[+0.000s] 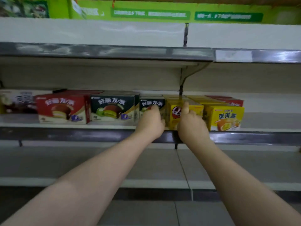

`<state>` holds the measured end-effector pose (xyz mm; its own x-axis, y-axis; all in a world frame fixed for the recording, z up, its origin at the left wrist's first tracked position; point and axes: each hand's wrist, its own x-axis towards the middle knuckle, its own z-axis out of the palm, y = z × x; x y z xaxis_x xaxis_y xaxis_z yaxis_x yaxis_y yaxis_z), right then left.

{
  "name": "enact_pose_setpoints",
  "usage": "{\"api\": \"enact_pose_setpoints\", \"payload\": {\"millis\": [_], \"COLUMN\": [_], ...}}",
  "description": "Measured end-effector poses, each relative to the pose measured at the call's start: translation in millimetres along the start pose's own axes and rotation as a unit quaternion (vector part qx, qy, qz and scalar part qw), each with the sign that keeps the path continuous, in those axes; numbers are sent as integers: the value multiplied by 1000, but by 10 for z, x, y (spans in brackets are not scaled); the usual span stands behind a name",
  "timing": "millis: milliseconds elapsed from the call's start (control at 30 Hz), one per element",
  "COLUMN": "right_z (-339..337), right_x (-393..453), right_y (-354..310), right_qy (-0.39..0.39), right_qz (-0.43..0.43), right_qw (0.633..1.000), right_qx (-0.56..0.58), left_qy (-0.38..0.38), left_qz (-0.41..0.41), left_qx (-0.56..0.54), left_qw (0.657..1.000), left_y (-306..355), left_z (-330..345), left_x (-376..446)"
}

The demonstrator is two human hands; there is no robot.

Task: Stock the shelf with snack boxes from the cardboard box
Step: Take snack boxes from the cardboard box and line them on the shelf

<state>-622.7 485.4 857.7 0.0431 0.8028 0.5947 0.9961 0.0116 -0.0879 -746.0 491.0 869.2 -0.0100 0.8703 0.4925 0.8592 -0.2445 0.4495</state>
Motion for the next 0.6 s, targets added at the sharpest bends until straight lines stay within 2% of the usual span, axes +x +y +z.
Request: {"api": "enact_pose_setpoints", "payload": {"millis": [67,100,267,467,600], "right_z": [-66,-113,-222,-162,-44], "right_x": [-139,-204,-626,-1606,-2287], "right_y": [-244,-371,-1303,-2929,-3978], "right_qy": [4,-2,-92,-157,-207], "right_qz": [-27,-38,-70,-126,-153], "right_qw": [1000,999,991,971,955], "right_qx": [11,20,71,129,149], "left_qy": [36,30,29,0,-19], "left_qz": [13,16,-18,-133,-160], "left_qx": [-16,-24,-10,35,51], "left_qw": [999,999,999,990,986], "left_y": [-128,-177,-891,-2473,-3364], "left_z": [-177,-258,-808,-1764,-2291], "left_x": [-226,-314,-880,-2038,-2797]}}
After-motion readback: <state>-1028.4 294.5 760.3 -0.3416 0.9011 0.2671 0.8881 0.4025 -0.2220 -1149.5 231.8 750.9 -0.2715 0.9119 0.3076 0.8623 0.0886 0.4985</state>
